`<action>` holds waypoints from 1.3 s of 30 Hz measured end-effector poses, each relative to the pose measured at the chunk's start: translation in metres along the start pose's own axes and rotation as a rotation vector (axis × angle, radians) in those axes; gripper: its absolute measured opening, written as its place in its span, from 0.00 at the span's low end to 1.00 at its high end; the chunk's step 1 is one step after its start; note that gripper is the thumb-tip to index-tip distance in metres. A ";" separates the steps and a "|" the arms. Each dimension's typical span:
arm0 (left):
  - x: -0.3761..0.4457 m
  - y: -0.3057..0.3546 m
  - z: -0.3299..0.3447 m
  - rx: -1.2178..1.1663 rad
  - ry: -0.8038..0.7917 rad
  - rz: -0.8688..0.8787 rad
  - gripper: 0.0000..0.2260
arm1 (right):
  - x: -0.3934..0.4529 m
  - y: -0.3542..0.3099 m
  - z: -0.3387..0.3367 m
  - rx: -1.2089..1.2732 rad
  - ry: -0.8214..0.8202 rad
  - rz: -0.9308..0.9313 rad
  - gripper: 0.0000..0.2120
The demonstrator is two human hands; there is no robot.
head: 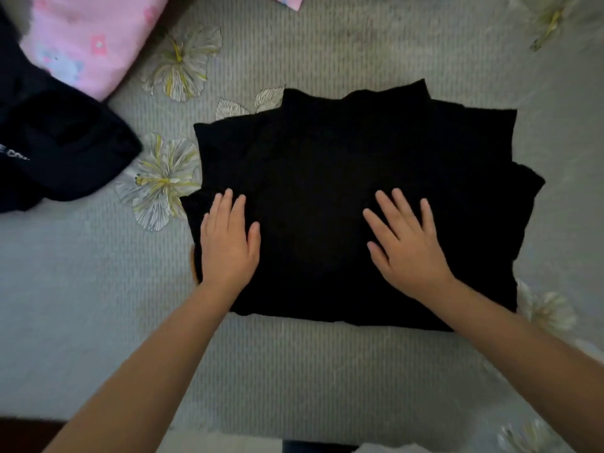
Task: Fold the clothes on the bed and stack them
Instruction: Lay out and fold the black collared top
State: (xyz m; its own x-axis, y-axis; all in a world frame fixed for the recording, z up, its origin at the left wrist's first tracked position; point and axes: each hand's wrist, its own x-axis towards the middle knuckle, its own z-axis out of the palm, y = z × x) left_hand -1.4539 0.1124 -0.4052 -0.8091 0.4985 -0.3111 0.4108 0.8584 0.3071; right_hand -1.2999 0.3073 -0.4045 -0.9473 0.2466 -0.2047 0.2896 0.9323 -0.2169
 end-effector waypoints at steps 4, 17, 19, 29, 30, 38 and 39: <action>-0.059 -0.020 0.009 -0.033 -0.007 -0.067 0.21 | -0.044 -0.013 0.018 0.009 -0.098 0.047 0.24; -0.113 -0.026 0.004 -0.740 0.151 -0.546 0.04 | -0.098 -0.034 0.021 0.089 -0.101 0.280 0.21; -0.114 -0.028 0.004 -0.663 0.076 -0.500 0.06 | -0.096 -0.037 0.026 0.117 -0.127 0.334 0.22; -0.108 -0.046 -0.004 -1.072 0.043 -0.562 0.09 | -0.093 -0.035 0.029 0.128 -0.171 0.370 0.23; -0.107 -0.050 -0.006 -1.102 0.036 -0.572 0.10 | -0.093 -0.035 0.029 0.131 -0.170 0.372 0.23; -0.105 -0.067 -0.003 -0.509 0.055 -0.370 0.02 | -0.094 -0.030 0.028 0.111 -0.206 0.351 0.23; -0.106 -0.066 0.003 -0.436 0.005 -0.363 0.05 | -0.095 -0.029 0.027 0.107 -0.218 0.344 0.23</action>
State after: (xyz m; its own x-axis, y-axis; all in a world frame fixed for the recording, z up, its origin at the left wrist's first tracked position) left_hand -1.3940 0.0027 -0.3947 -0.8686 0.1794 -0.4620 -0.1048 0.8446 0.5250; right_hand -1.2147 0.2500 -0.4045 -0.7449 0.4662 -0.4773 0.6074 0.7698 -0.1962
